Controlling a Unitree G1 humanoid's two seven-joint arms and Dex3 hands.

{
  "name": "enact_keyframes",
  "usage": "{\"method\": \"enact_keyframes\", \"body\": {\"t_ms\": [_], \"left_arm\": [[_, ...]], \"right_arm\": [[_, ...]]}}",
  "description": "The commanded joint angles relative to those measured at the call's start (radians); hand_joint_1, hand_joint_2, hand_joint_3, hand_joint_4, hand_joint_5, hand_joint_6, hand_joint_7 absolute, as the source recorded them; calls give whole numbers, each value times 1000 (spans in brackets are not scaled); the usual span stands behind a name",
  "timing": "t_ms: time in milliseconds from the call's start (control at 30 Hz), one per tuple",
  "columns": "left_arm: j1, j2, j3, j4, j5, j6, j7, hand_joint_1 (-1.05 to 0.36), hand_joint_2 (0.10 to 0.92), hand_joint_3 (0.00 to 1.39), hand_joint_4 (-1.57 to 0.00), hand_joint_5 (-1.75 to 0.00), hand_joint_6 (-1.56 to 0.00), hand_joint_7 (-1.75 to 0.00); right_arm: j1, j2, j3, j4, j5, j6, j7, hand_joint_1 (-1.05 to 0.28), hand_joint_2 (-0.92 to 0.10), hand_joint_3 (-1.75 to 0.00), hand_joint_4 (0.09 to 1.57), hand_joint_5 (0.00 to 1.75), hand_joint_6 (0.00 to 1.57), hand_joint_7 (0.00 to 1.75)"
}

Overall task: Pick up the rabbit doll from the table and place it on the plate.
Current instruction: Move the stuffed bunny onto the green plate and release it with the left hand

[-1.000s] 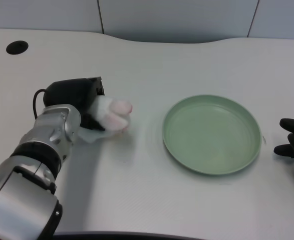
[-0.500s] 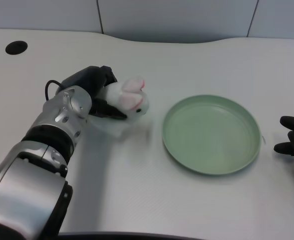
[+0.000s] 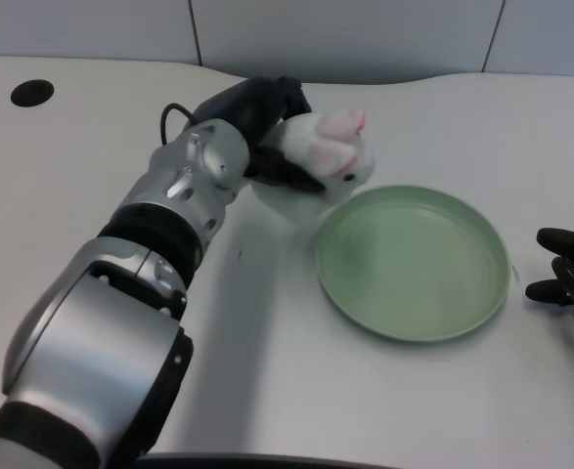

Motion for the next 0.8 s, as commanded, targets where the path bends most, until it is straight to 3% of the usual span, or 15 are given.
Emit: {"method": "enact_keyframes", "body": {"t_ms": [33, 100, 167, 233, 300, 433, 533, 733, 800], "left_arm": [[-38, -31, -9, -10, 1, 4, 3, -131, 882, 24, -727, -1746, -677, -1746], [-43, -44, -4, -12, -8, 2, -2, -103, 894, 33, -725, -1746, -678, -1746], [-45, -72, -17, -15, 2, -13, 7, -125, 907, 45, -719, -1746, -683, -1746], [-46, -96, -35, -17, 15, -29, 10, -167, 907, 49, -701, -1746, -658, -1746], [-47, -121, -48, -15, 22, -20, 18, -127, 885, 40, -701, -1746, -644, -1746], [-40, -147, -60, -10, 25, -6, 20, -85, 886, 43, -699, -1746, -631, -1746], [-19, -157, -76, -7, 40, -16, 26, -127, 903, 57, -676, -1746, -616, -1746], [-6, -163, -92, -3, 50, -16, 25, -144, 896, 62, -664, -1746, -613, -1746], [0, -167, -103, 0, 59, -9, 21, -168, 906, 65, -598, -1682, -602, -1575]], "right_arm": [[-12, 1, 6, 8, -6, -10, -11, -428, -921, -257, 774, 753, 975, 0], [-13, 3, 6, 9, -3, -9, -9, -428, -921, -256, 785, 757, 981, 3], [-14, 12, -2, 4, 12, 5, 3, -422, -921, -250, 782, 761, 980, 3], [-11, 19, 3, -5, 9, -2, -4, -419, -921, -247, 764, 770, 970, 1], [-7, 22, 17, -14, -9, -3, -34, -426, -921, -248, 752, 779, 964, 1], [1, 29, 28, -33, -19, -3, -55, -410, -921, -256, 734, 796, 956, 1], [8, 32, 41, -48, -34, -2, -78, -410, -921, -270, 719, 804, 958, 3], [18, 34, 54, -65, -36, -1, -88, -414, -921, -287, 710, 816, 945, 0], [22, 35, 57, -70, -34, 1, -88, -415, -921, -287, 699, 812, 928, 0]]}}
